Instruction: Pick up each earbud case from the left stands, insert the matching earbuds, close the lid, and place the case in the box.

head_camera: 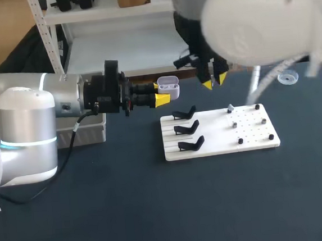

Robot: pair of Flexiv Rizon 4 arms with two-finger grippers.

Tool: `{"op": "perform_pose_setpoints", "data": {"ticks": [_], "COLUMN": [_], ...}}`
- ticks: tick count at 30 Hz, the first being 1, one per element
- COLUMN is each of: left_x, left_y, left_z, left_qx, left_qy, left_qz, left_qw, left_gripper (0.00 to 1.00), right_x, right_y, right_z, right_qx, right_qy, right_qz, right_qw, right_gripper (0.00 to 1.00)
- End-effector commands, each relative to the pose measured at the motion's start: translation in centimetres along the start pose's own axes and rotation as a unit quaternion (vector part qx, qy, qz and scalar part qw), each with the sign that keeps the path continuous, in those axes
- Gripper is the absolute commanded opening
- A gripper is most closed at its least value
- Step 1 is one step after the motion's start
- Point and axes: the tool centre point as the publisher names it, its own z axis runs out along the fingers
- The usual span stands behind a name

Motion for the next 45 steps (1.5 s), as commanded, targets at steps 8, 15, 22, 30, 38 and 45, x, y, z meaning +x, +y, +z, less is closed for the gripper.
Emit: {"op": "perform_pose_setpoints", "data": {"ticks": [8,15,22,30,38,45], "left_x": [0.0,0.0,0.0,0.0,0.0,0.0], "left_y": [-0.2,-0.2,-0.2,-0.2,-0.2,-0.2], "left_z": [0.0,0.0,0.0,0.0,0.0,0.0], "left_qx": [-0.003,-0.003,-0.003,-0.003,-0.003,-0.003], "left_qy": [-0.001,-0.001,-0.001,-0.001,-0.001,-0.001], "left_qz": [0.0,0.0,0.0,0.0,0.0,0.0], "left_qw": [1.0,1.0,1.0,1.0,1.0,1.0], "left_gripper": [0.0,0.0,0.0,0.0,0.0,0.0], "right_x": [-1.1,-2.6,-4.1,-5.4,-6.0,-7.0], "right_y": [0.6,1.8,4.3,5.8,6.1,6.6], "right_z": [-0.4,-1.4,-1.8,-0.5,0.6,1.5], "right_qx": [0.007,-0.065,-0.085,-0.05,-0.033,-0.03], "right_qy": [0.097,0.068,-0.011,-0.051,-0.048,-0.037], "right_qz": [0.176,0.317,0.386,0.424,0.413,0.399], "right_qw": [0.98,0.944,0.918,0.903,0.909,0.916], "right_gripper": [0.0,0.0,0.0,0.0,0.0,0.0]}}
